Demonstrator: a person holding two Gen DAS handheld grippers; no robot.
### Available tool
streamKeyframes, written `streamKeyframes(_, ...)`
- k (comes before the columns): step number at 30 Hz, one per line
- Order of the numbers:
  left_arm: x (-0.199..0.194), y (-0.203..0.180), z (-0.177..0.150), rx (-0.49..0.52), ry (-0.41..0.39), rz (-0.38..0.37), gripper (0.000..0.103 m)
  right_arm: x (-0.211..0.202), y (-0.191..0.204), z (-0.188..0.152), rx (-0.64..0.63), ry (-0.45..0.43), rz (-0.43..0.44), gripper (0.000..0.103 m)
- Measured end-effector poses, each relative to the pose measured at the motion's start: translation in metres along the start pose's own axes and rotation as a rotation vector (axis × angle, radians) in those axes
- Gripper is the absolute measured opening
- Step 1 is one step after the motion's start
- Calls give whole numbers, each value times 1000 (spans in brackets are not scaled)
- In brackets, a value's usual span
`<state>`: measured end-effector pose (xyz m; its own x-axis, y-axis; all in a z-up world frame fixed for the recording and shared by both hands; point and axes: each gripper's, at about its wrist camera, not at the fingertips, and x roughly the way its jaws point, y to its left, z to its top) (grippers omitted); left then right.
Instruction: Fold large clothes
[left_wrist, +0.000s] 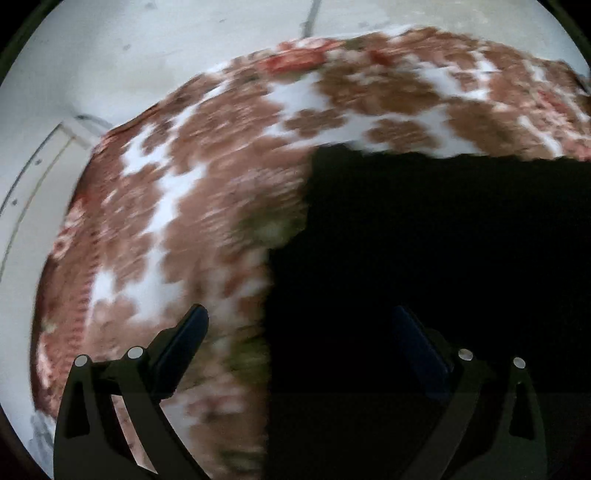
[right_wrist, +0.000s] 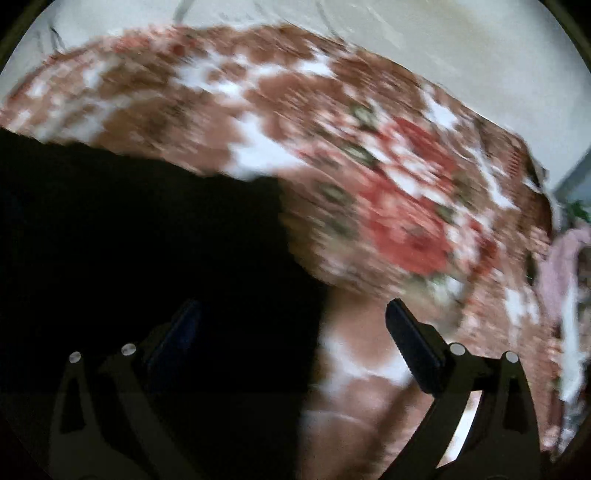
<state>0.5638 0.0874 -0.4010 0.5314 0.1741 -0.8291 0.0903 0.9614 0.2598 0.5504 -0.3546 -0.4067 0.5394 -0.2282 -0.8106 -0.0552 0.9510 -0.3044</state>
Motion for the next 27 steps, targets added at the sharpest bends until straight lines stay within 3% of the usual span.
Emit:
streamKeyframes(3, -7, 22, -5, -60, -19, -26, 97, 8, -23, -12, 89, 42, 49, 98)
streamKeyframes(7, -53, 44, -19, -236, -81, -172, 97, -22, -20, -12, 122, -15, 53, 98)
streamKeyframes(10, -90, 57, -61, -429, -103, -325, 97, -57, -1, -11, 137, -72, 117, 98)
streamKeyframes(12, -104, 50, -104, -543, -71, -393, 97, -77, 18, -13, 135, -96, 168, 98)
streamKeyframes(16, -124, 8, -177, -586, -31, -431, 97, -101, 59, -20, 135, -93, 236, 98)
streamKeyframes(20, -121, -2, -235, -748, -1, -435, 97, -108, 86, -32, 180, -47, 316, 98)
streamKeyframes(23, -116, -2, -250, -794, -40, -440, 97, -113, 98, -43, 198, -20, 330, 98)
streamKeyframes(27, -106, -4, -241, -790, -124, -487, 97, -120, 111, -59, 218, 18, 337, 98)
